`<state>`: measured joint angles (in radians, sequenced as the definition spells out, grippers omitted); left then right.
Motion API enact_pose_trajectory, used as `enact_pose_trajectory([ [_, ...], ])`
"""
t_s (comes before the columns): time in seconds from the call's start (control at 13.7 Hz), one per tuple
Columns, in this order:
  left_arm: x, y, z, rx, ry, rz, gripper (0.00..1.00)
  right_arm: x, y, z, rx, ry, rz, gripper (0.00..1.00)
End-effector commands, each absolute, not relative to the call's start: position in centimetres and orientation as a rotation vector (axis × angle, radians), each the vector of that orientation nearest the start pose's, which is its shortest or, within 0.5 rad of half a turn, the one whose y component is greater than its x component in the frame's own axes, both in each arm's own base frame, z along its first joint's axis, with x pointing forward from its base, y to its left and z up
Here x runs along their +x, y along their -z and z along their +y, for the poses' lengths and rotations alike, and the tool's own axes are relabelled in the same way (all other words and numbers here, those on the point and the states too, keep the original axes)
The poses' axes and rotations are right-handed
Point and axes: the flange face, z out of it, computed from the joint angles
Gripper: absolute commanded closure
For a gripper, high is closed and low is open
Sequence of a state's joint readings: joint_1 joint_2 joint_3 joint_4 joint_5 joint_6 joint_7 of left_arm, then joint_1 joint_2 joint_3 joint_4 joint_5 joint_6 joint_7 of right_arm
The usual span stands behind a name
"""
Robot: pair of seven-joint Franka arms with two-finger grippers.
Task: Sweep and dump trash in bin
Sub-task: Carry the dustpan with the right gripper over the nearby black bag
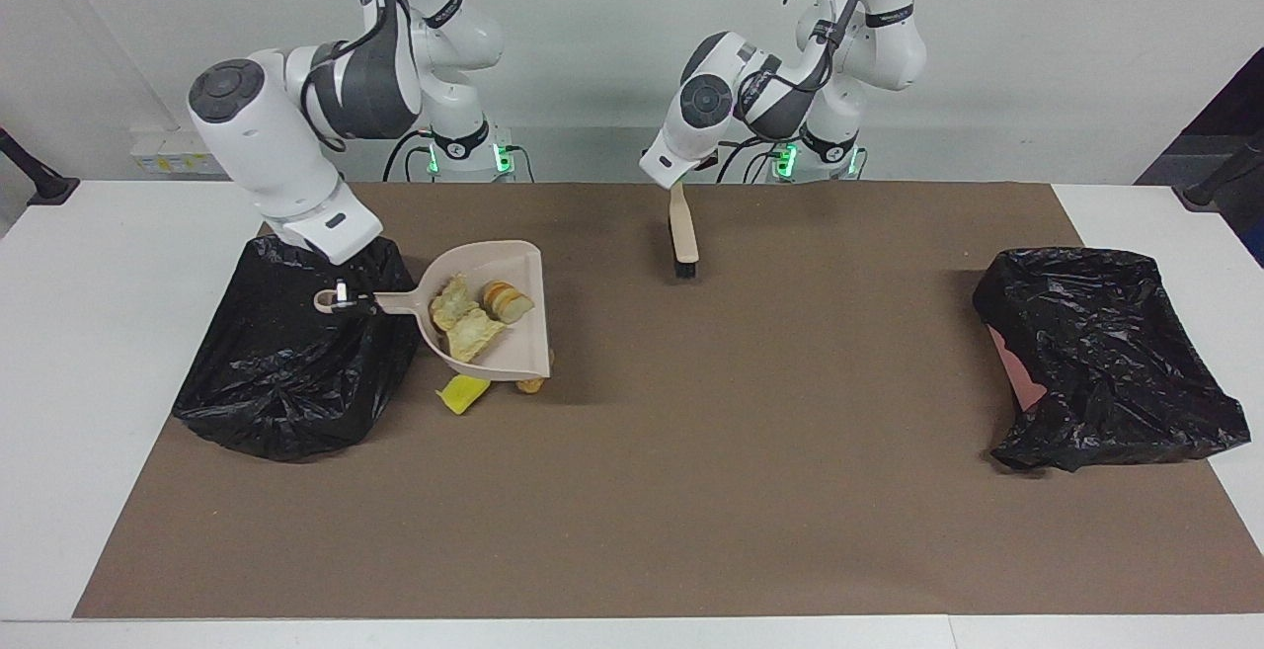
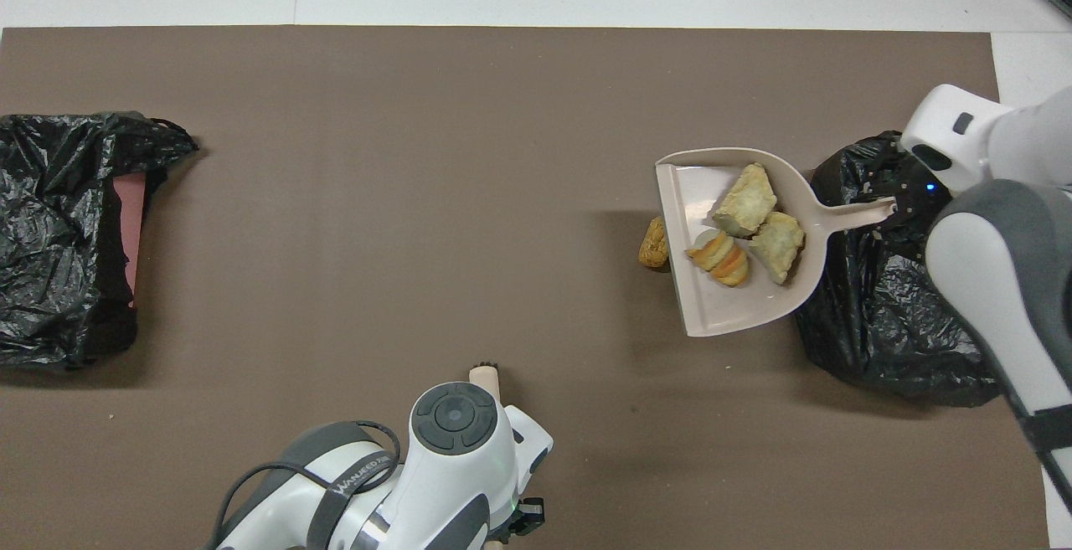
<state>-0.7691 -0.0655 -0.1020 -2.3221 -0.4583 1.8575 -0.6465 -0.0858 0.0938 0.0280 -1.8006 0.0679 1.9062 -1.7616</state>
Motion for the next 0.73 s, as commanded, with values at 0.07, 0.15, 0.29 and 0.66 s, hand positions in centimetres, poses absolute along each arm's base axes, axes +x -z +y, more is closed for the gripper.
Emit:
enact_pose_trajectory([
  [0.07,26.6,-32.5,-36.7,-3.036,-0.922,-0.025,1.00,58.3,-51.6,-10.1,2.080,-0.125,2.368,1.00],
  [0.15,26.7,-32.2,-36.8,-3.038,-0.919,-0.020,1.00,57.8,-52.0,-12.8,2.086,-0.113,2.338,1.00],
  [0.29,26.9,-32.2,-36.9,-3.045,-0.910,-0.010,1.00,57.2,-54.1,-16.9,2.088,-0.059,2.251,1.00],
  [0.66,28.6,-33.0,-37.4,-3.101,-0.859,0.096,0.00,55.3,-57.7,-21.3,2.080,0.191,2.032,1.00],
])
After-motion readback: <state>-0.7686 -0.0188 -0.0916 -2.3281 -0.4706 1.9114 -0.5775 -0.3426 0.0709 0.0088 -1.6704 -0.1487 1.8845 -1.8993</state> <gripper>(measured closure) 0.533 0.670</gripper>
